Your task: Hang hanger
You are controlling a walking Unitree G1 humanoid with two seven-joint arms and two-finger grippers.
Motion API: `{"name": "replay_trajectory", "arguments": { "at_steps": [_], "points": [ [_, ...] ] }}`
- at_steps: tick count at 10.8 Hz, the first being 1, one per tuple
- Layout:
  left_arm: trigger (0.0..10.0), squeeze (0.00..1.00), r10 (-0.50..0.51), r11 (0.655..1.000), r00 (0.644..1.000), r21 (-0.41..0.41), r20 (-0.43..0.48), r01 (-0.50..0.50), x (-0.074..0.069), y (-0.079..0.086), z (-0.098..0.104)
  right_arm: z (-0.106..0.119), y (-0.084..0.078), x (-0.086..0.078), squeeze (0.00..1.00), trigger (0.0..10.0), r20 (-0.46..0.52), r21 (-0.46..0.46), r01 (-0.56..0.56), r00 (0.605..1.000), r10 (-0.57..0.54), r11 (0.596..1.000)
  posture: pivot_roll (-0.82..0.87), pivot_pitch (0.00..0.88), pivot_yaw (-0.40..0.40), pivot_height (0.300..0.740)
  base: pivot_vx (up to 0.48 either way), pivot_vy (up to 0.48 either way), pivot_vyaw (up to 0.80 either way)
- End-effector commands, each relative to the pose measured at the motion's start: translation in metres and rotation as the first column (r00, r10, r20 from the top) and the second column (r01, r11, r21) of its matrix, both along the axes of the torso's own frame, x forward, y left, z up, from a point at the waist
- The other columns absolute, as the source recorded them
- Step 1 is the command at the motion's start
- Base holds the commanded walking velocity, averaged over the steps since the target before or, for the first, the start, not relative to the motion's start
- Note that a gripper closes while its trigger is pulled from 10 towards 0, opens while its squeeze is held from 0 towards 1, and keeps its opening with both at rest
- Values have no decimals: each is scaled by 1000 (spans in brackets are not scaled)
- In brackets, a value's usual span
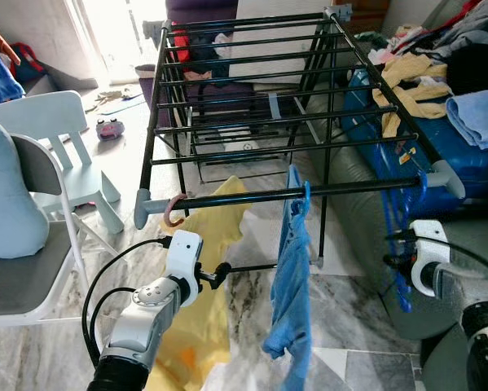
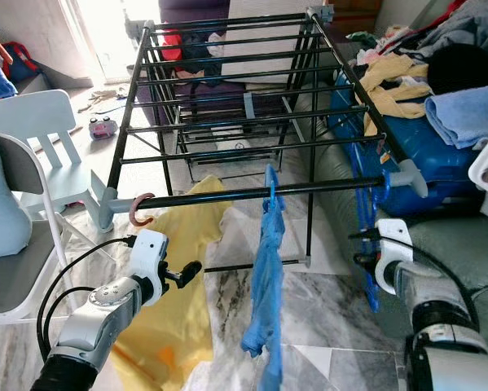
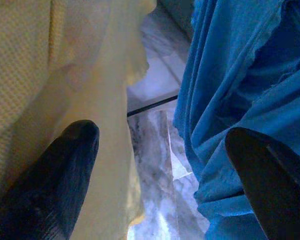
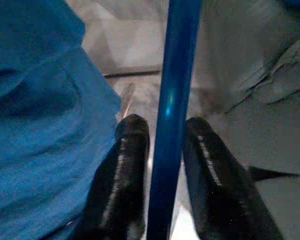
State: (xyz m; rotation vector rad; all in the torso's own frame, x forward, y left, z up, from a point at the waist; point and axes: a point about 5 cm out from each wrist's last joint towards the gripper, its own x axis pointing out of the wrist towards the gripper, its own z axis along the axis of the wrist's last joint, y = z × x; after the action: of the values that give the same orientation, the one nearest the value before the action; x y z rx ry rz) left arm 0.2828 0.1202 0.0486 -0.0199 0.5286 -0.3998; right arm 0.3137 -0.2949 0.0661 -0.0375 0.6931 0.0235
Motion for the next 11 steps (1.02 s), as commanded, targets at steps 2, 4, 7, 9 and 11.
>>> {"name": "replay_trajectory", "arguments": {
  "at_steps": [2, 4, 7, 9, 11],
  "points": [
    [10000, 0, 0, 1000, 1000, 7, 20, -1, -1, -1, 3, 16, 0, 7, 1000, 10000, 82, -35, -1, 997, 4, 999, -132, 0, 74, 740, 0, 0, 0],
    [10000, 0, -4, 1000, 1000, 6, 22, 4, -1, -2, 4, 12, 3, -13, 1000, 10000, 137, -128, -15, 990, 33, 992, -146, 0, 82, 740, 0, 0, 0],
    [10000, 0, -6, 1000, 999, 0, 35, 6, 1, -5, 6, 11, 14, -33, 1000, 10000, 218, -146, 41, 976, -9, 988, -162, 0, 90, 740, 0, 0, 0],
    [10000, 0, 3, 999, 997, -33, 74, 0, 2, -7, 13, 14, 26, -66, 1000, 10000, 288, -239, 54, 957, 18, 970, -167, 0, 86, 740, 0, 0, 0],
    [10000, 0, 30, 998, 992, -61, 123, -22, 4, -10, 18, 14, 30, -84, 1000, 10000, 320, -287, 68, 947, 28, 956, -178, 0, 83, 740, 0, 0, 0]
  ]
}}
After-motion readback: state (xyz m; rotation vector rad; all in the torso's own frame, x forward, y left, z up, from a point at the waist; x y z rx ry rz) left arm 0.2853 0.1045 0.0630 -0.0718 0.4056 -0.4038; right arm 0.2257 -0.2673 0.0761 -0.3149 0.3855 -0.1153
